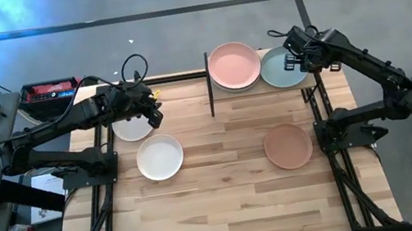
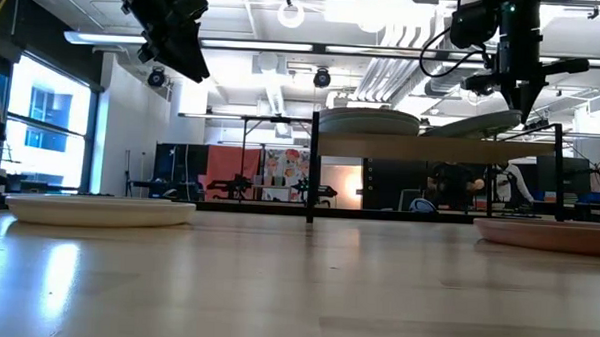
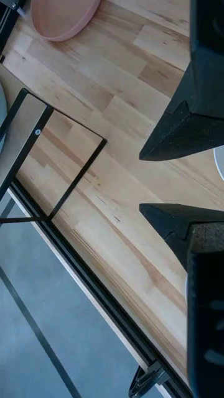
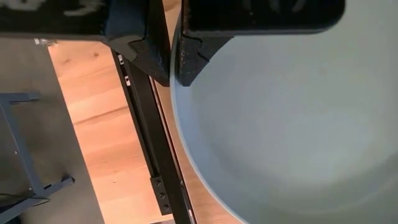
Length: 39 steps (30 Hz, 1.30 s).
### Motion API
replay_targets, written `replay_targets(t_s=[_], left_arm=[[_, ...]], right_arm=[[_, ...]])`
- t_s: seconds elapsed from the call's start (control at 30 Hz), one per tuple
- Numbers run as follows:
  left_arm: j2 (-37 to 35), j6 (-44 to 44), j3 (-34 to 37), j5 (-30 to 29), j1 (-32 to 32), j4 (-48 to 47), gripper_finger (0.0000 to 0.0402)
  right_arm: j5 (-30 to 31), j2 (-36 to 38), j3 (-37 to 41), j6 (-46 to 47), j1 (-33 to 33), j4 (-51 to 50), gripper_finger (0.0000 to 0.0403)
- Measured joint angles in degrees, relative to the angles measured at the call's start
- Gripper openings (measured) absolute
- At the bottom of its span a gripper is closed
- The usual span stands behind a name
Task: Place and stack plates onto a shelf
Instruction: Put the blue plate on the shelf
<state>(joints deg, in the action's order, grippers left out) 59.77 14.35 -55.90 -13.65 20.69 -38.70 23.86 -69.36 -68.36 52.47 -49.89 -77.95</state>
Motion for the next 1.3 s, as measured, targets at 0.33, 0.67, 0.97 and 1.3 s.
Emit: replay_targets(t_s=[0.33,0.67,0.97,1.3], left_arm=[[0.0,0.0,0.0,0.0,0.0,0.0,0.0111],[0.0,0.0,0.0,0.0,0.0,0.0,0.0111],[0.0,0.0,0.0,0.0,0.01,0.0,0.0111],[0.0,0.0,0.0,0.0,0.02,0.0,0.0111]], right_arm=[[0.27,0.0,0.0,0.0,0.0,0.91,0.0001],[-1.76,0.0,-0.02,0.02,0.0,0.69,0.0001],[-0.91,0.0,-0.02,0.02,0.0,0.37,0.0001],[-3.14,0.0,-0.02,-1.6,-3.89,2.52,0.0001]])
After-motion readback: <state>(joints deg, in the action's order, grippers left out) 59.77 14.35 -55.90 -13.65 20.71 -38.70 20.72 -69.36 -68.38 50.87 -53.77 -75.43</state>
